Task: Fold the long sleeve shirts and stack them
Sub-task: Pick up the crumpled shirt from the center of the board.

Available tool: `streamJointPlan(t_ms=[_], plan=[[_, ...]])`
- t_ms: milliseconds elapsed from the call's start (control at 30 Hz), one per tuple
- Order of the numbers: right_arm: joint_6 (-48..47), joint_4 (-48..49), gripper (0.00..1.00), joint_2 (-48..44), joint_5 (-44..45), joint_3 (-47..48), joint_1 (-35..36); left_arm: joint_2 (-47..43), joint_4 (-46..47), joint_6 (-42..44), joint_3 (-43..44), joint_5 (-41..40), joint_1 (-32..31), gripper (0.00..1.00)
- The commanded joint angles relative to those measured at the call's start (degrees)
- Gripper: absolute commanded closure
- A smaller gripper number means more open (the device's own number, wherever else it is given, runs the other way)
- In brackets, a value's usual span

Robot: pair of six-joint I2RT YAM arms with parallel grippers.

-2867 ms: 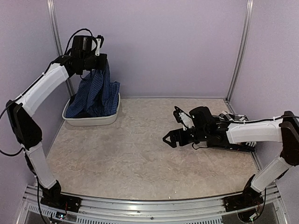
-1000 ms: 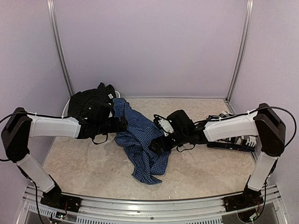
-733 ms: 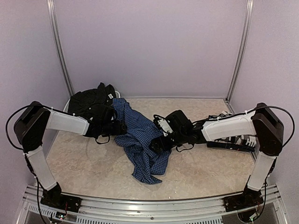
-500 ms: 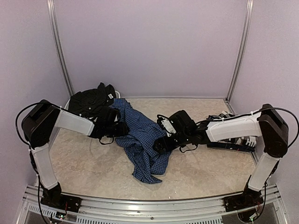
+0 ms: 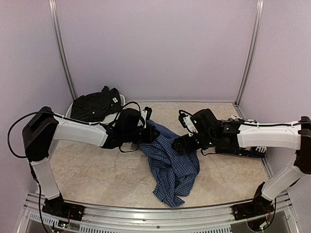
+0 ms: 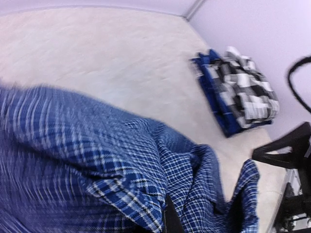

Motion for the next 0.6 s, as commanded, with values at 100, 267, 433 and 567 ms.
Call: streamJointPlan(t_ms=[100, 267, 433, 567], plan=[[0.23, -3.74, 0.00, -12.92, 0.97, -4.05, -1.77, -5.57, 0.09, 0.45, 6.89, -3.85, -5.89, 1.00], [-0.52, -3.92, 0.00, -14.63, -2.15, -5.94, -1.82, -5.62, 0.05, -3.29, 5.72, -8.61, -6.52, 1.00], [-2.70, -2.11, 0.00, -11.27, -8.04, -6.21, -1.05, -7.22, -0.90, -4.14, 3.62, -12.42, -6.67, 1.00], [-4.73, 0.34, 0.01, -7.57, -10.67, -4.84, 0.56, -8.42, -1.94, -3.46, 2.60, -13.27, -6.68, 1.00]])
